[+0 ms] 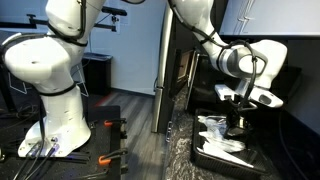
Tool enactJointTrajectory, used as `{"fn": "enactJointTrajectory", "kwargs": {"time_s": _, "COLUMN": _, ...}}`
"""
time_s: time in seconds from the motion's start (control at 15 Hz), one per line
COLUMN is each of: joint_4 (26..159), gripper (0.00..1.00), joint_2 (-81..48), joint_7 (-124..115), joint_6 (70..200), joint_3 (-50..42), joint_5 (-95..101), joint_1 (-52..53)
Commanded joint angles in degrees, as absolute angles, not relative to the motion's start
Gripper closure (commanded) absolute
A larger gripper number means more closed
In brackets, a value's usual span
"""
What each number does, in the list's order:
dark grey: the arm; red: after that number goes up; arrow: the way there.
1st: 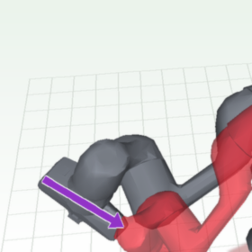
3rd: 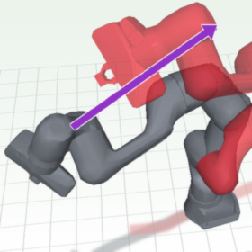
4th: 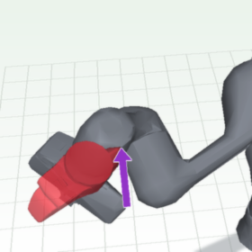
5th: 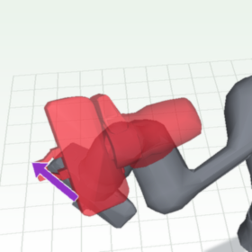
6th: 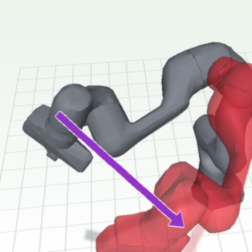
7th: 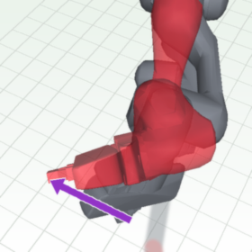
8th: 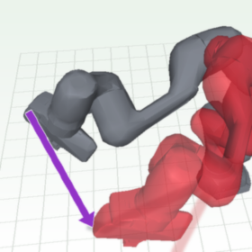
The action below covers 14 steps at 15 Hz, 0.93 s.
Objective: Pick a fork from the rack and put it on the counter
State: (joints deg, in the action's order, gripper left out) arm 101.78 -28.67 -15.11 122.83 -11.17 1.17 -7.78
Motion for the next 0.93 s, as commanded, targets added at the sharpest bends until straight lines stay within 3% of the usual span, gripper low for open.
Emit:
{"fn": "enactJointTrajectory", "kwargs": {"time_s": 0.0, "joint_4": 101.3, "gripper": 0.99, "joint_2": -28.9, "joint_7": -15.0, "joint_6": 122.0, "joint_3": -10.8, "joint_5": 0.4, "joint_1": -8.3}}
{"fn": "enactJointTrajectory", "kwargs": {"time_s": 0.2, "joint_4": 100.4, "gripper": 1.00, "joint_2": -30.3, "joint_7": -14.8, "joint_6": 121.5, "joint_3": -10.6, "joint_5": -0.1, "joint_1": -8.5}}
{"fn": "enactJointTrajectory", "kwargs": {"time_s": 0.4, "joint_4": 99.6, "gripper": 0.75, "joint_2": -31.8, "joint_7": -14.8, "joint_6": 121.2, "joint_3": -10.4, "joint_5": -0.3, "joint_1": -8.5}}
{"fn": "enactJointTrajectory", "kwargs": {"time_s": 0.67, "joint_4": 98.3, "gripper": 0.55, "joint_2": -33.2, "joint_7": -15.0, "joint_6": 120.8, "joint_3": -10.3, "joint_5": -0.2, "joint_1": -8.3}}
{"fn": "enactJointTrajectory", "kwargs": {"time_s": 0.8, "joint_4": 97.9, "gripper": 0.64, "joint_2": -33.3, "joint_7": -15.0, "joint_6": 120.9, "joint_3": -10.3, "joint_5": -0.1, "joint_1": -8.2}}
{"fn": "enactJointTrajectory", "kwargs": {"time_s": 0.87, "joint_4": 97.9, "gripper": 0.63, "joint_2": -33.2, "joint_7": -15.0, "joint_6": 120.9, "joint_3": -10.3, "joint_5": -0.1, "joint_1": -8.2}}
